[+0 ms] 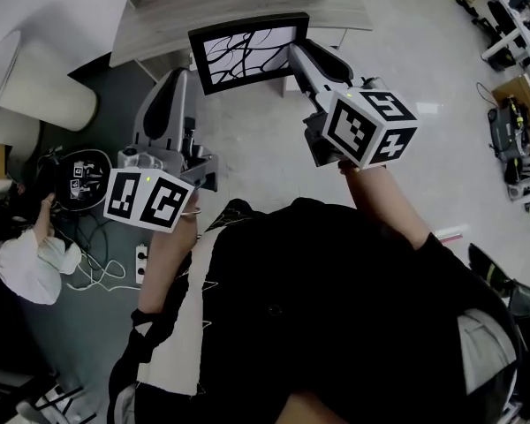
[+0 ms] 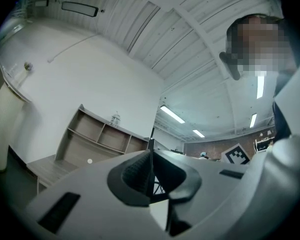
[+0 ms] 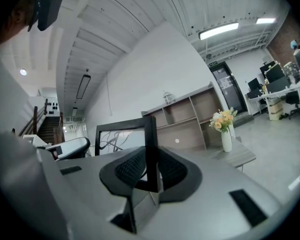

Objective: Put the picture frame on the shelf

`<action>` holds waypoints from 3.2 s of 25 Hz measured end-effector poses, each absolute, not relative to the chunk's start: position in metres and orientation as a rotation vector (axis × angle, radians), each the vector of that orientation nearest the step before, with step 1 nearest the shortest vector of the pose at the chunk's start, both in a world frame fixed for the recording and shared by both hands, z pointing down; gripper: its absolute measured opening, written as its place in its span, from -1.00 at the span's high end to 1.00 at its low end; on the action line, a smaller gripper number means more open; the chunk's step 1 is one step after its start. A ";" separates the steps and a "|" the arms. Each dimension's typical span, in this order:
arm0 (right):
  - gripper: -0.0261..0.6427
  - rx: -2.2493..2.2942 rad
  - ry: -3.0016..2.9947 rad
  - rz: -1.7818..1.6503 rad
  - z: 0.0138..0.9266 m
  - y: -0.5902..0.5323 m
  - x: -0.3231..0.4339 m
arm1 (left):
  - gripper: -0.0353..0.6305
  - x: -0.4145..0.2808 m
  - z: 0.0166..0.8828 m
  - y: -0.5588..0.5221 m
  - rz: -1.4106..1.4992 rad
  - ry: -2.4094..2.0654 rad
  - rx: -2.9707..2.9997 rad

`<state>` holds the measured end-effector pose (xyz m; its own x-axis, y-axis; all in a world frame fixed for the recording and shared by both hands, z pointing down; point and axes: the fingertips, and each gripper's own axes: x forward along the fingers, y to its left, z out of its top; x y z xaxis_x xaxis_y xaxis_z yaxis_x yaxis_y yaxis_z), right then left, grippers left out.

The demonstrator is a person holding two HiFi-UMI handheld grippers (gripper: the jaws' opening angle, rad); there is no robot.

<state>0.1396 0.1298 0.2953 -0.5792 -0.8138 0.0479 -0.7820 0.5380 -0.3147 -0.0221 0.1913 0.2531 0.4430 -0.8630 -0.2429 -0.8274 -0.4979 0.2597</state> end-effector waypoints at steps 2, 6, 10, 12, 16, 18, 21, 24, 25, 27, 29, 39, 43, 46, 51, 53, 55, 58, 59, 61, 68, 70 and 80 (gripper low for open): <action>0.68 -1.394 2.665 -0.476 0.301 0.129 0.135 | 0.84 -0.031 0.260 0.191 -0.509 -1.538 2.555; 0.68 -1.399 2.681 -0.492 0.310 0.119 0.125 | 0.86 -0.048 0.273 0.181 -0.493 -1.576 2.494; 0.68 -1.389 2.698 -0.502 0.315 0.100 0.121 | 0.87 -0.054 0.281 0.162 -0.469 -1.618 2.452; 0.68 -1.380 2.704 -0.496 0.316 0.085 0.119 | 0.87 -0.056 0.283 0.150 -0.462 -1.635 2.441; 0.68 -1.378 2.706 -0.499 0.317 0.045 0.114 | 0.87 -0.065 0.285 0.115 -0.472 -1.664 2.415; 0.68 -1.374 2.709 -0.497 0.315 0.021 0.114 | 0.87 -0.066 0.284 0.093 -0.480 -1.671 2.403; 0.68 -1.367 2.730 -0.480 0.312 -0.015 0.118 | 0.87 -0.059 0.278 0.058 -0.497 -1.673 2.403; 0.68 -1.356 2.742 -0.465 0.309 -0.050 0.124 | 0.87 -0.048 0.276 0.024 -0.490 -1.671 2.414; 0.68 -1.350 2.744 -0.461 0.308 -0.061 0.125 | 0.87 -0.046 0.275 0.013 -0.487 -1.673 2.416; 0.68 -1.337 2.746 -0.447 0.305 -0.083 0.126 | 0.87 -0.043 0.273 -0.008 -0.487 -1.680 2.421; 0.68 -1.323 2.748 -0.429 0.301 -0.103 0.127 | 0.87 -0.042 0.270 -0.027 -0.493 -1.689 2.428; 0.68 -1.323 2.737 -0.445 0.322 -0.160 0.129 | 0.87 -0.048 0.293 -0.079 -0.473 -1.737 2.409; 0.68 -1.347 2.743 -0.498 0.342 -0.178 0.117 | 0.87 -0.065 0.309 -0.098 -0.466 -1.722 2.379; 0.68 -1.374 2.738 -0.519 0.349 -0.209 0.101 | 0.87 -0.084 0.317 -0.134 -0.454 -1.693 2.372; 0.68 -1.414 2.720 -0.538 0.356 -0.241 0.089 | 0.87 -0.097 0.322 -0.174 -0.442 -1.656 2.381; 0.68 -1.424 2.723 -0.543 0.359 -0.250 0.082 | 0.87 -0.105 0.323 -0.187 -0.428 -1.648 2.387; 0.68 -1.448 2.723 -0.558 0.357 -0.273 0.069 | 0.87 -0.119 0.321 -0.214 -0.409 -1.623 2.388; 0.68 -1.486 2.703 -0.568 0.349 -0.313 0.050 | 0.87 -0.141 0.314 -0.258 -0.389 -1.583 2.397; 0.68 -1.493 2.692 -0.560 0.347 -0.319 0.046 | 0.87 -0.145 0.313 -0.265 -0.388 -1.576 2.406; 0.68 -1.504 2.668 -0.537 0.346 -0.321 0.044 | 0.87 -0.150 0.312 -0.269 -0.383 -1.571 2.432; 0.68 -1.581 2.550 -0.460 0.332 -0.337 0.041 | 0.87 -0.173 0.303 -0.292 -0.353 -1.543 2.520; 0.68 -1.618 2.524 -0.455 0.326 -0.358 0.038 | 0.87 -0.182 0.296 -0.314 -0.353 -1.524 2.532; 0.68 -1.735 2.459 -0.430 0.334 -0.379 0.030 | 0.87 -0.210 0.314 -0.353 -0.367 -1.429 2.551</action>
<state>0.0301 -0.3785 0.3341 -0.3450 -0.9352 0.0794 -0.9067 0.3103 -0.2857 -0.2104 -0.3532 0.3135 0.5034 -0.8557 -0.1198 -0.8076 -0.5152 0.2868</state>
